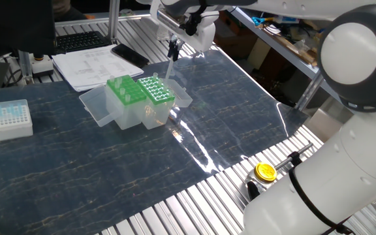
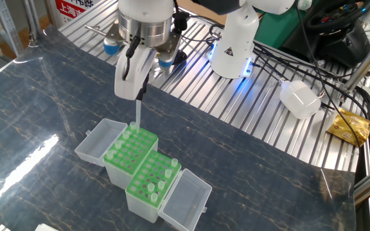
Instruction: Transfer all large pipette tips from one holder to another
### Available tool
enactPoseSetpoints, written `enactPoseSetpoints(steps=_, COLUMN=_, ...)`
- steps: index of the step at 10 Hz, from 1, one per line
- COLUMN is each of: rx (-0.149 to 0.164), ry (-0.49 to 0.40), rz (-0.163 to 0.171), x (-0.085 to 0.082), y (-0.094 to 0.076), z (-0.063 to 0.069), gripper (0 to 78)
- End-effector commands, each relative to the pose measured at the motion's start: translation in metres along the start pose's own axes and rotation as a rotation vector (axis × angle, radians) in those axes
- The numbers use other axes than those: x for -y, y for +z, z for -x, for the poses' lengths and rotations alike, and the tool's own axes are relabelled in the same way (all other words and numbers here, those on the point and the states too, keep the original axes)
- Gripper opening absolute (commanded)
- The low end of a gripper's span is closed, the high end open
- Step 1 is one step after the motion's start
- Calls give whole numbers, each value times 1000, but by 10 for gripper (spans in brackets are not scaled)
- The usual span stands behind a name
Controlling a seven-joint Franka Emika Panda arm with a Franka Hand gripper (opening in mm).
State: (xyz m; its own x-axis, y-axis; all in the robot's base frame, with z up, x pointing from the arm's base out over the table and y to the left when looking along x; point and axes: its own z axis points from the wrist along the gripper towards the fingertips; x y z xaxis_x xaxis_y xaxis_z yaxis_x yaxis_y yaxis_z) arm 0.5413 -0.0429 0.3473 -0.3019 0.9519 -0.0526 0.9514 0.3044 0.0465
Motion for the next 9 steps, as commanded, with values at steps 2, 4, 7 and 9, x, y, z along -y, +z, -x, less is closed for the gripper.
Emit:
enactPoseSetpoints(steps=2, rx=-4, ry=7, rz=3, x=-1, y=-11, z=-4, gripper=11)
enactPoseSetpoints(steps=4, rx=-5, ry=10, rz=4, x=-1, y=-12, z=-6, gripper=11)
enactPoseSetpoints(steps=7, rx=-13, ry=25, rz=7, x=-5, y=-14, z=-11, gripper=11)
enactPoseSetpoints(steps=9, rx=-16, ry=45, rz=7, x=-10, y=-12, z=-14, gripper=11)
